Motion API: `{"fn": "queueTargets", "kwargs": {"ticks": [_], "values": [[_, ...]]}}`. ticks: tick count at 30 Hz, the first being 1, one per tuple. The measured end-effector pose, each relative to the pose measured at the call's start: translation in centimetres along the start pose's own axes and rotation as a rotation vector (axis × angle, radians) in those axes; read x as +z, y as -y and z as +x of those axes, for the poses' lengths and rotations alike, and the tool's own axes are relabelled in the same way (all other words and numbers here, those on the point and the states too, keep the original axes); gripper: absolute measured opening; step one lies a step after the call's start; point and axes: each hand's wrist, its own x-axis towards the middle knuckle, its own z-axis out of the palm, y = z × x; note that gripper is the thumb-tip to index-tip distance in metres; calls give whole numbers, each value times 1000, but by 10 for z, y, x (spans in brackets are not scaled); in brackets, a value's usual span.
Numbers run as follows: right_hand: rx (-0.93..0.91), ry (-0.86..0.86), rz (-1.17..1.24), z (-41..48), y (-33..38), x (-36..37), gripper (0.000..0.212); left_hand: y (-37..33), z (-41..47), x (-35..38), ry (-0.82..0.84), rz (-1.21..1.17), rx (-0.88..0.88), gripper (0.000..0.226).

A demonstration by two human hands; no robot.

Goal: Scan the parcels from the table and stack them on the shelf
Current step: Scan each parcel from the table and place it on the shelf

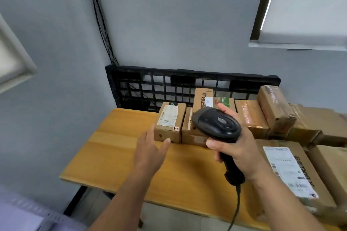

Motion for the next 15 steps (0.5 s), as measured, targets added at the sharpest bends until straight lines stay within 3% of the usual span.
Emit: {"fn": "queueTargets", "kwargs": {"ticks": [15], "values": [[138,3,-9,148,-50,4,95,40,147,49,207,-7,-174,60]]}}
